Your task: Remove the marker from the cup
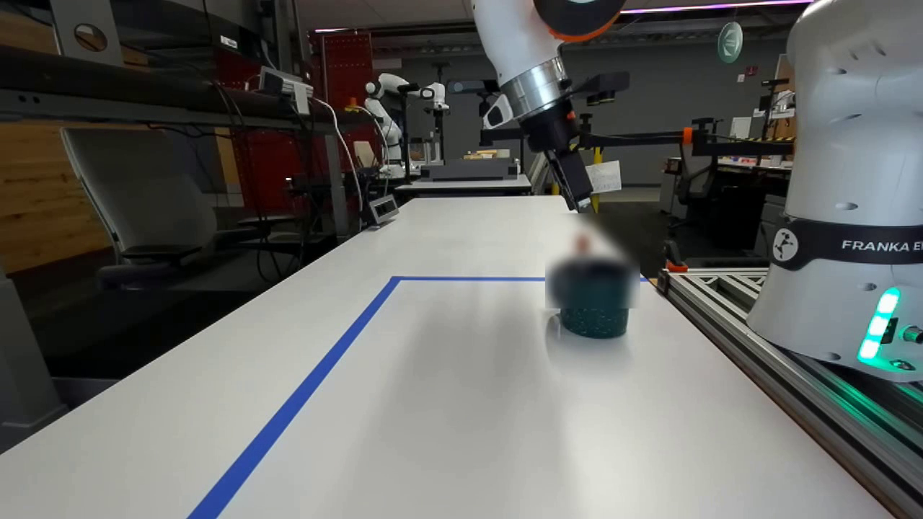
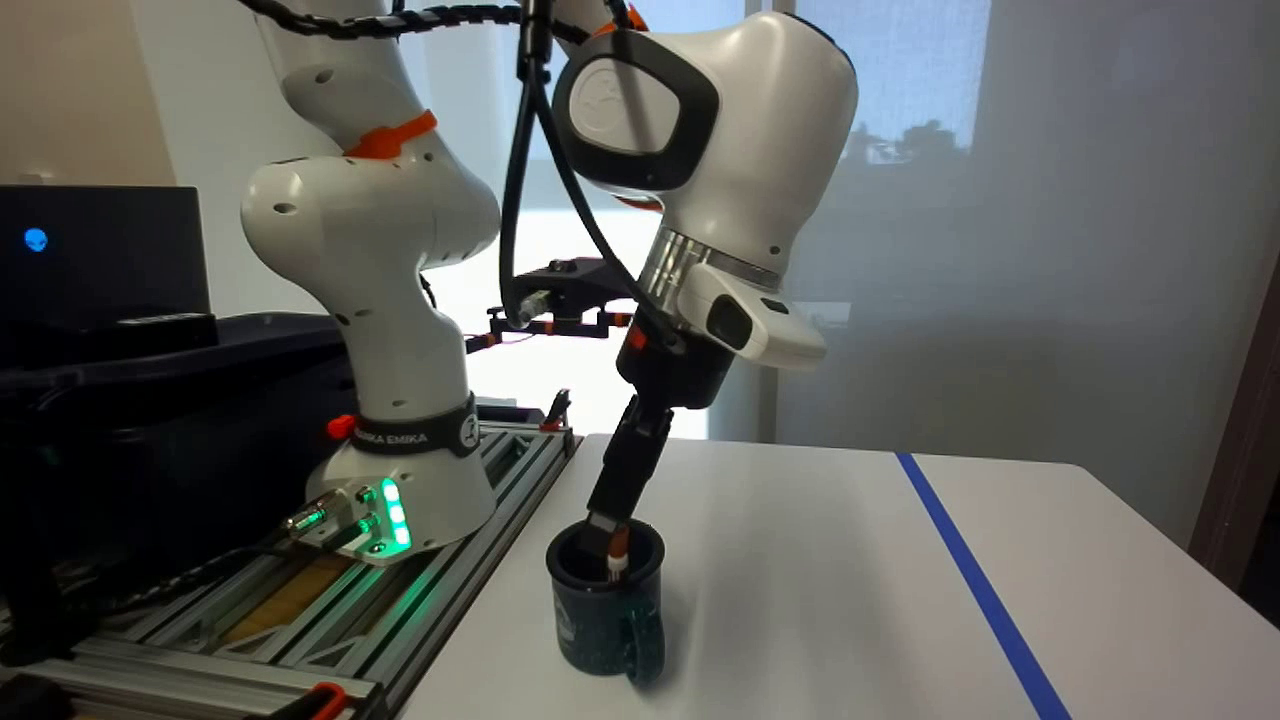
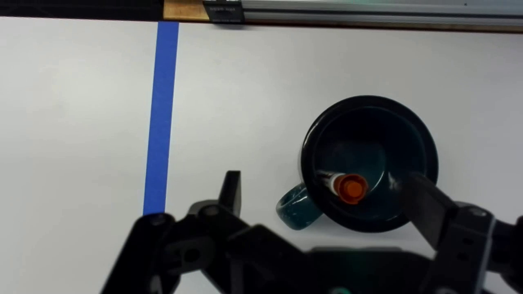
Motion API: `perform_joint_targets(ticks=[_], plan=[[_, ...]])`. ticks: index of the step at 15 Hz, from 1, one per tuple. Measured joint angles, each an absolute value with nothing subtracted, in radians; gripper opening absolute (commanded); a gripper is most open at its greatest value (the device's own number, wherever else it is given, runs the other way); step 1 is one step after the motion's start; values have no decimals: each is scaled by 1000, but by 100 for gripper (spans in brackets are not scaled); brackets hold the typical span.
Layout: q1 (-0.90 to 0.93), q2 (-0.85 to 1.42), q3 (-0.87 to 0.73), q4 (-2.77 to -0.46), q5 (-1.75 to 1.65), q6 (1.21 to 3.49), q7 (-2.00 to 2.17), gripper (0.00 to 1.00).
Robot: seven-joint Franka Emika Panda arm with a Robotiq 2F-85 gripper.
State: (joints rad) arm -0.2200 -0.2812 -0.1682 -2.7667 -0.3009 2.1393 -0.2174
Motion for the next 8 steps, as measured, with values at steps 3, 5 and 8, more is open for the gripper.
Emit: perform_joint_targets(ticks=[3,5,8], plan=[[-218,-255,-157,-2766,-305,2140,-210,100],[-216,-233,-152,-2765,-312,2143,-194,100],[-208,-198,-145,-2765,-318,2153,-171,100]])
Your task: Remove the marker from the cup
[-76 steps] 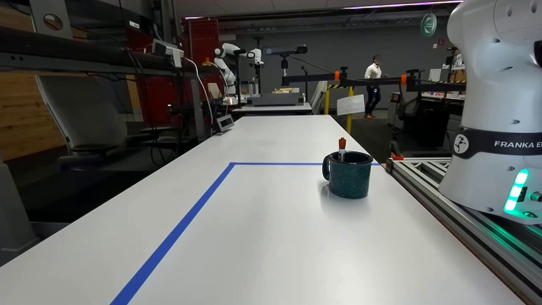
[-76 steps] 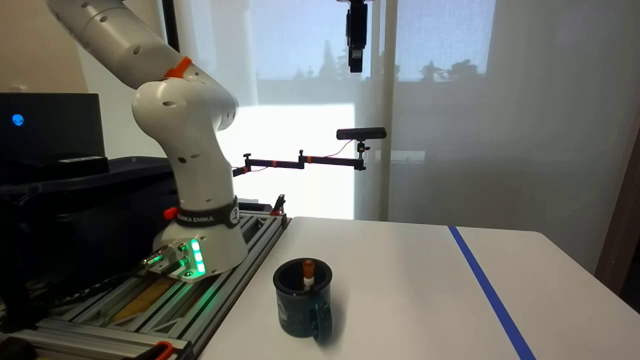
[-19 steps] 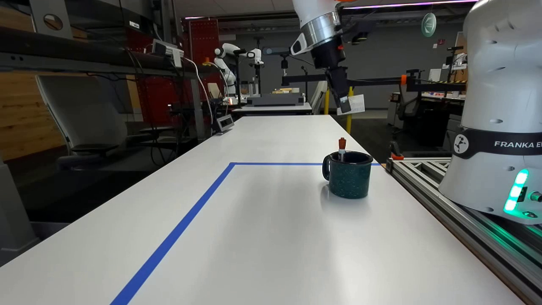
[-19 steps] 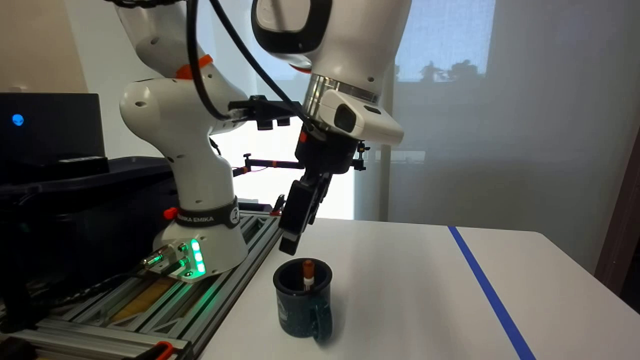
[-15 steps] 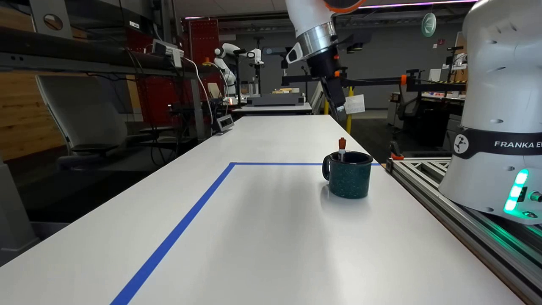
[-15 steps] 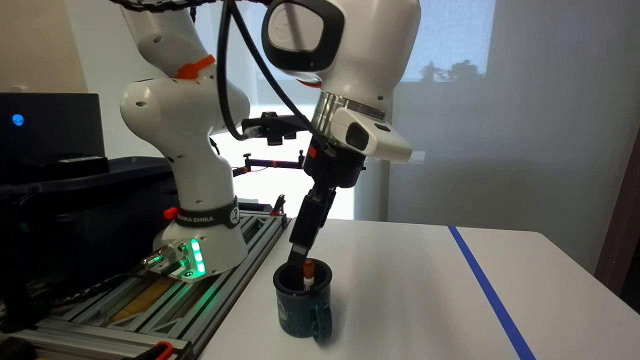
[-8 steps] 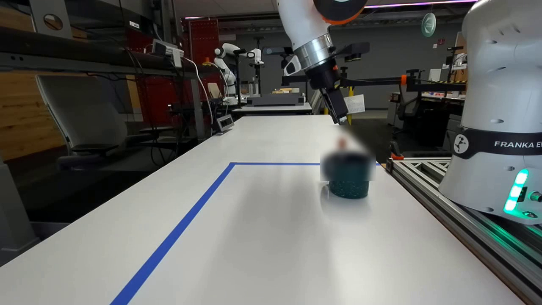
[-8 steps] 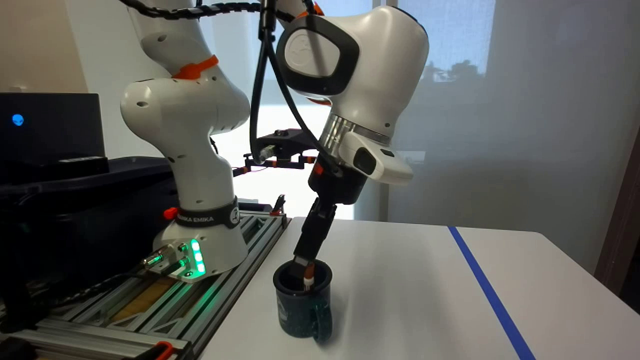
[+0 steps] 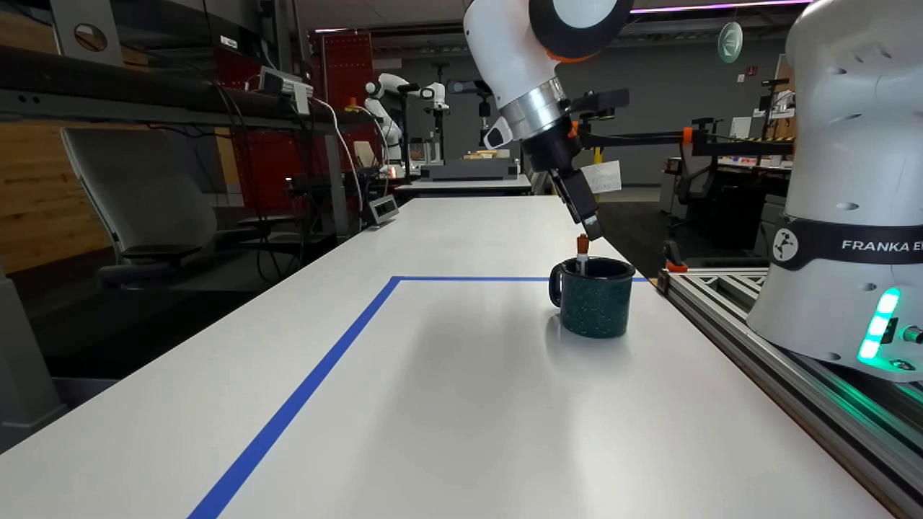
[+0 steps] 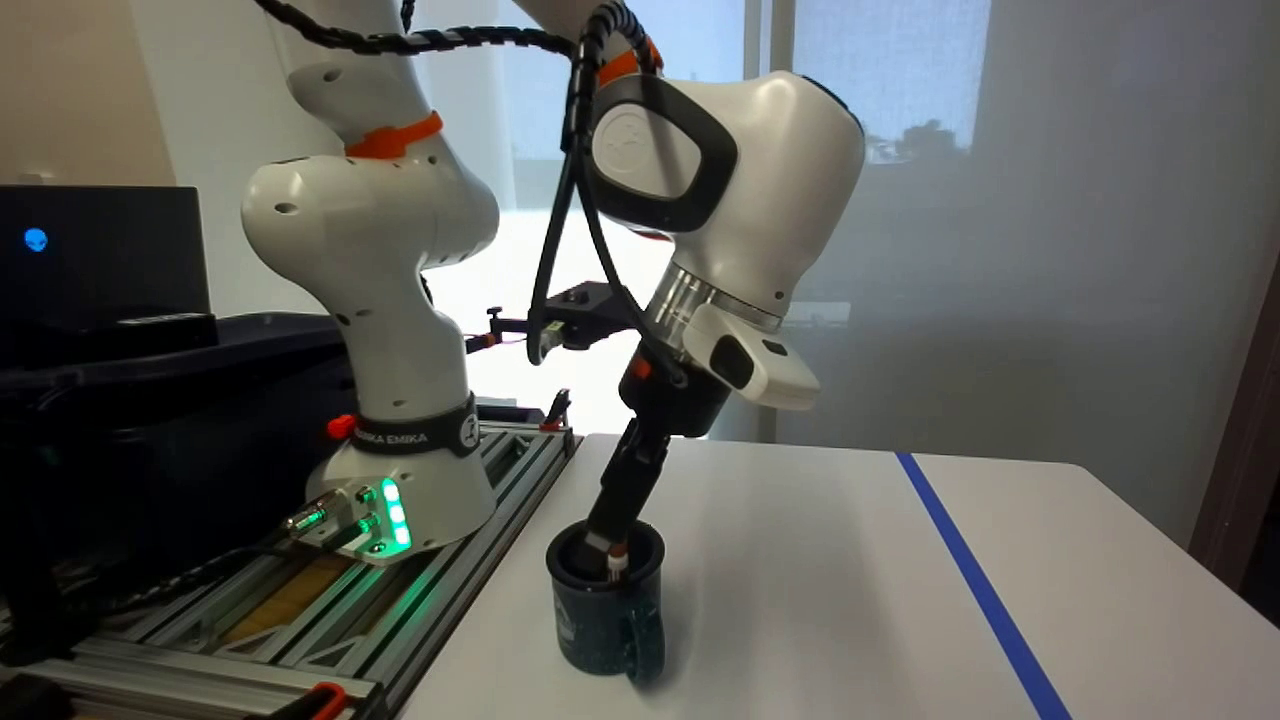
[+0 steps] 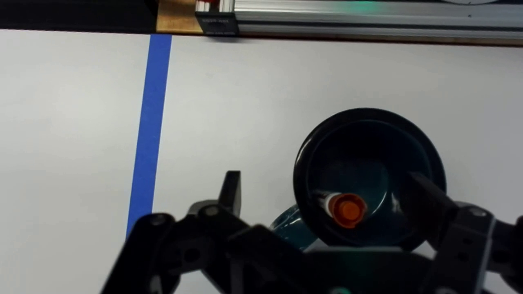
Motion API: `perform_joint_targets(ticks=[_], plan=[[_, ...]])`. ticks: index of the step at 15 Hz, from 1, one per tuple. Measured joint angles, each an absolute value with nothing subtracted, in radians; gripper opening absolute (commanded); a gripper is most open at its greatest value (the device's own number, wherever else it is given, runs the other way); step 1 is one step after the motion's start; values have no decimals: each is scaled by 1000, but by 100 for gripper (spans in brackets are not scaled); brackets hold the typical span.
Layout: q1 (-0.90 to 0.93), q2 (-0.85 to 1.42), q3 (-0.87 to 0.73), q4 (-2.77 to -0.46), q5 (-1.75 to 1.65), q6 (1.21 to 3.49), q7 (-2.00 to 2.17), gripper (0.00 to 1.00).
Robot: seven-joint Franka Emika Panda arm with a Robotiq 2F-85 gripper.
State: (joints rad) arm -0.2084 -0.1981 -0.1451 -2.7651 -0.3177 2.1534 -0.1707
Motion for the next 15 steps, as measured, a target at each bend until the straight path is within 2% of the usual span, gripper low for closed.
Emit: perform_joint_targets(ticks=[7,8,9,11,15], plan=[[-179,-132,-123,-2760,-318,2178,-123,100],[-173,-125,-120,-2759,-318,2180,-116,93],[-168,-120,-117,-2759,-318,2182,-108,74],[-158,-109,-109,-2758,-318,2192,-93,58],[-141,-93,-98,-2757,-317,2216,-61,49]])
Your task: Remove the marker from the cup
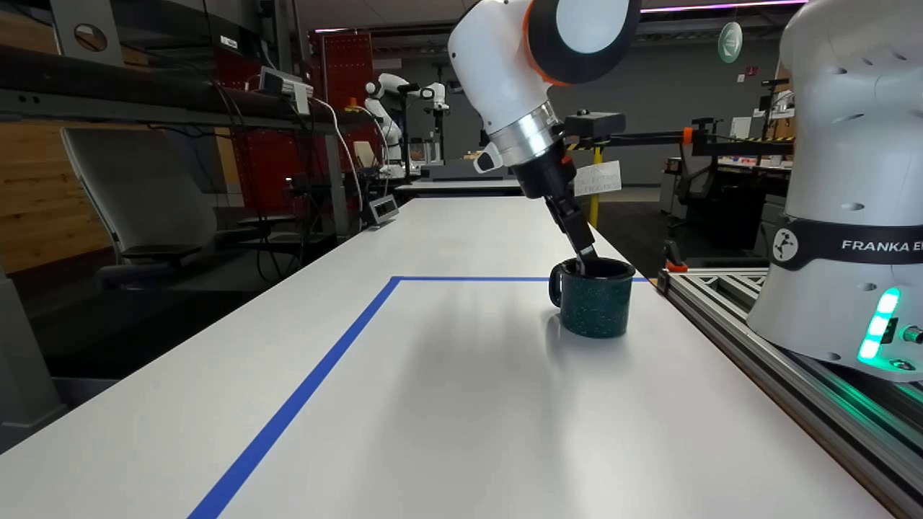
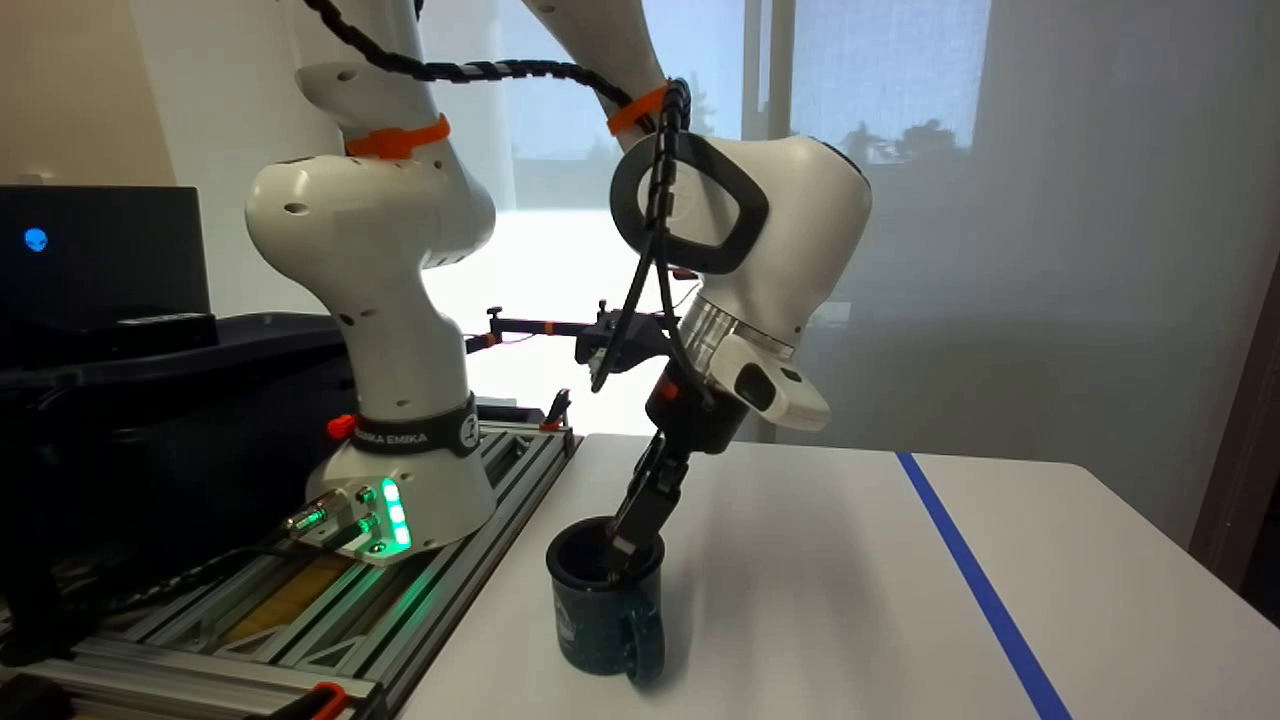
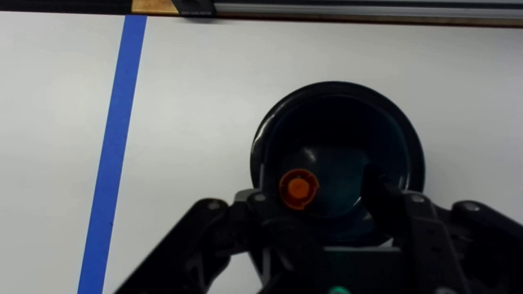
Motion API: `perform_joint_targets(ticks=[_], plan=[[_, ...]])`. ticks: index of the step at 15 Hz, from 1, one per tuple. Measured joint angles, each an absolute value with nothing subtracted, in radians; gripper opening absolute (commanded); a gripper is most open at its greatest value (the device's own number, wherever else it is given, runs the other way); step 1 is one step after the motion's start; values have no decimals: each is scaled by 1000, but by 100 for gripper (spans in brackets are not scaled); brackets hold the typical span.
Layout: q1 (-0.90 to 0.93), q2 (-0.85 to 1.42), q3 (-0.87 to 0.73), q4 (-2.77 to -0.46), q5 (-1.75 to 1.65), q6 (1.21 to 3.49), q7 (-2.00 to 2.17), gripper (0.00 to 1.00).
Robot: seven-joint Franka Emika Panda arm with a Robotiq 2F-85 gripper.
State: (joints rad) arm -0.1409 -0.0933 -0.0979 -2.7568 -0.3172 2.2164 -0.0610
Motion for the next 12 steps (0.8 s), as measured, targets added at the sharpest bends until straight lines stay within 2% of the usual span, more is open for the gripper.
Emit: perform_joint_targets(ticks=[2,4,5,7,9,10,12], plan=[[-136,-88,-94,-2755,-316,2220,-47,55],[-131,-86,-92,-2754,-315,2224,-37,55],[-129,-86,-91,-2753,-314,2225,-33,34],[-126,-86,-90,-2752,-314,2228,-25,23],[-125,-86,-89,-2751,-314,2232,-22,6],[-125,-86,-89,-2750,-314,2234,-21,1],[-125,-86,-89,-2748,-314,2236,-20,5]])
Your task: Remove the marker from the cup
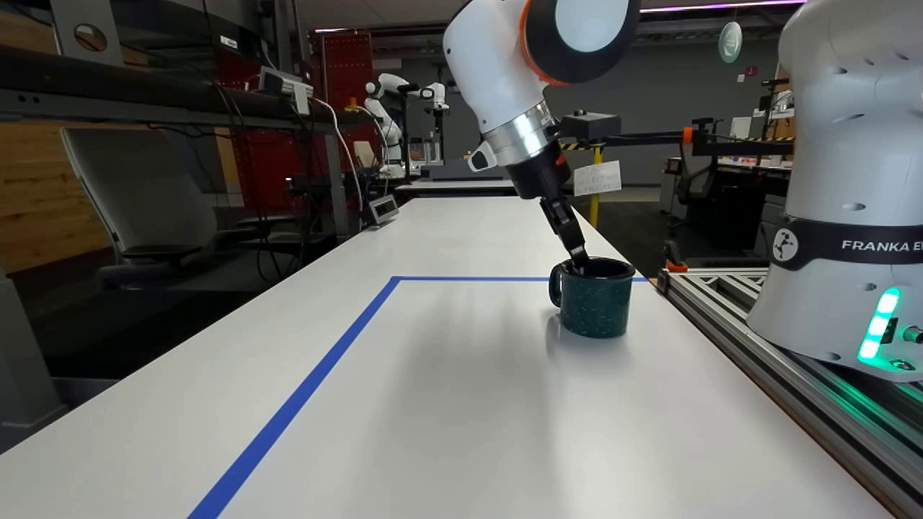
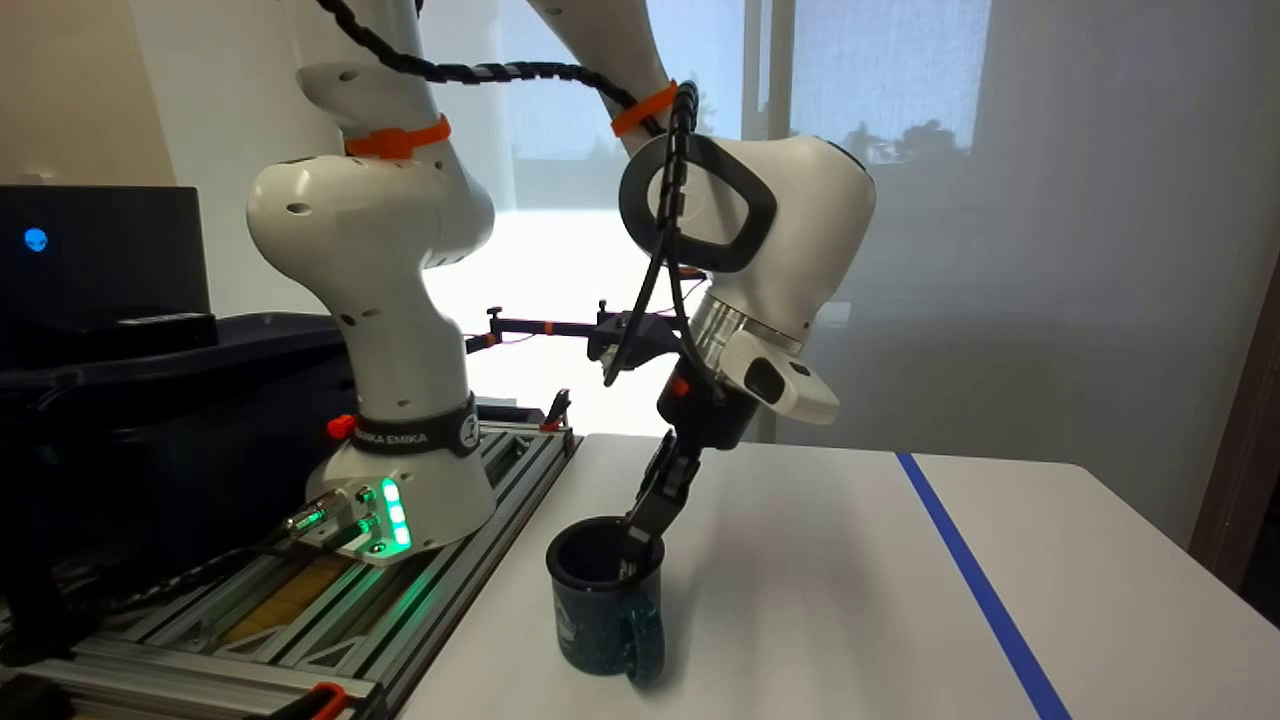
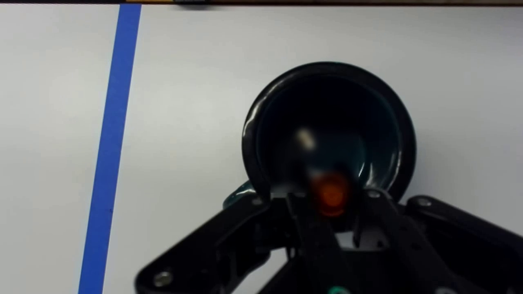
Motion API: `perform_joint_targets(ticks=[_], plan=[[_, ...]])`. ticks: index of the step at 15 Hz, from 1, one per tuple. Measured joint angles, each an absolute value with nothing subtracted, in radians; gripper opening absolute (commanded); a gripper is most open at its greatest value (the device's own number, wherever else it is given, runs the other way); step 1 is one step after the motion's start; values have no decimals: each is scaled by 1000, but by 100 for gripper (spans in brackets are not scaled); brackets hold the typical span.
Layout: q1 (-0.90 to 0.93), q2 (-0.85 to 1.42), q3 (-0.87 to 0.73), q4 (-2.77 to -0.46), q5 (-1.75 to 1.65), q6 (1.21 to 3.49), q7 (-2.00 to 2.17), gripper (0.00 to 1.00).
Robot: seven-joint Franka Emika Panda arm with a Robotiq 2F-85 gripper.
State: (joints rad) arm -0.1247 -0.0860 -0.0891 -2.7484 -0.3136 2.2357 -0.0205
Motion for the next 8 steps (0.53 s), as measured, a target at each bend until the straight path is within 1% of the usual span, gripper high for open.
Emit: perform_joint_targets(ticks=[6,8], plan=[[-121,-94,-84,-2744,-317,2228,-9,5],[-115,-125,-69,-2737,-318,2189,9,5]])
